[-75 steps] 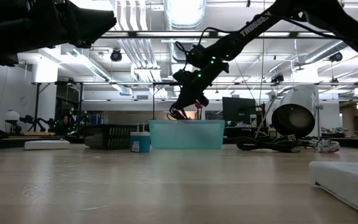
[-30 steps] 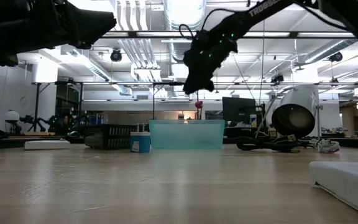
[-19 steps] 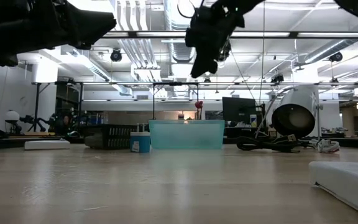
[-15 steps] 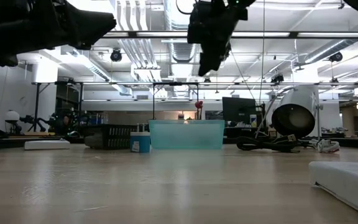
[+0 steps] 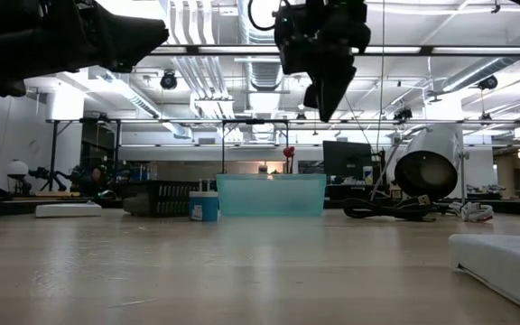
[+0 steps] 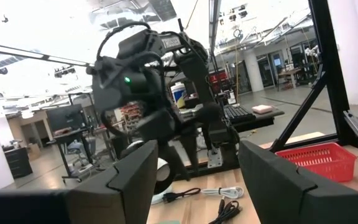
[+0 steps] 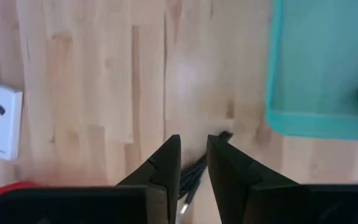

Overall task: Pick and place items into bin
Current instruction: Put the bottom black charger cable into the green bin

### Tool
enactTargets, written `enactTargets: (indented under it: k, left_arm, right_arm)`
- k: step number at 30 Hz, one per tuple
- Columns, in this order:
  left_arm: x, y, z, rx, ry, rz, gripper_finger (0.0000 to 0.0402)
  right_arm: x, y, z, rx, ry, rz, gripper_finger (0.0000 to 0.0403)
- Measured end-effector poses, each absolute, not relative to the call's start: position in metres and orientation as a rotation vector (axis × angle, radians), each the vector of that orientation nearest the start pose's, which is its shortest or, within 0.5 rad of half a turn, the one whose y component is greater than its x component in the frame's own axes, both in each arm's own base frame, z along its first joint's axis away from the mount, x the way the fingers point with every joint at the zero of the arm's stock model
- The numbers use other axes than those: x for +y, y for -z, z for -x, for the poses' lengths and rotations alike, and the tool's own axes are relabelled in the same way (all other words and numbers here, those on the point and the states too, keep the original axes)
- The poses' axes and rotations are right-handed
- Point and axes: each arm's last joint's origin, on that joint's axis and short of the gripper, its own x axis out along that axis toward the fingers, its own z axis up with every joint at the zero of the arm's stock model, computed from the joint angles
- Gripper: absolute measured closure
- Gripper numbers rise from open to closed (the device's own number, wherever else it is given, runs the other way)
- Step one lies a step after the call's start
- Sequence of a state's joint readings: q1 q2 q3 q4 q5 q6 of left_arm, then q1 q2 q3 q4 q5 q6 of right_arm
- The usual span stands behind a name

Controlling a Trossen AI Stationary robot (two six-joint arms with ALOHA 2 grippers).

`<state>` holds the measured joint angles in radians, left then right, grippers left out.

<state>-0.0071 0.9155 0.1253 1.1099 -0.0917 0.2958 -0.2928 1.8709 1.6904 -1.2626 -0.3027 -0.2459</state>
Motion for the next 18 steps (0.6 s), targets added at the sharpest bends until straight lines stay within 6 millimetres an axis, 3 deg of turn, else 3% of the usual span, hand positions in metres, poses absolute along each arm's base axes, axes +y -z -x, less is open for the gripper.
enactTargets:
  k: [9, 18]
  left_arm:
    - [0.001, -0.211, -0.166, -0.305, -0.130, -0.277, 0.0194]
    - [0.002, -0.211, -0.166, -0.305, -0.131, -0.277, 0.0194]
  right_arm:
    - [-0.084, -0.252, -0.338, 1.537, -0.032, -0.266, 0.0335]
    - [-0.080, -0.228, -0.333, 1.580, 0.013, -0.262, 0.0335]
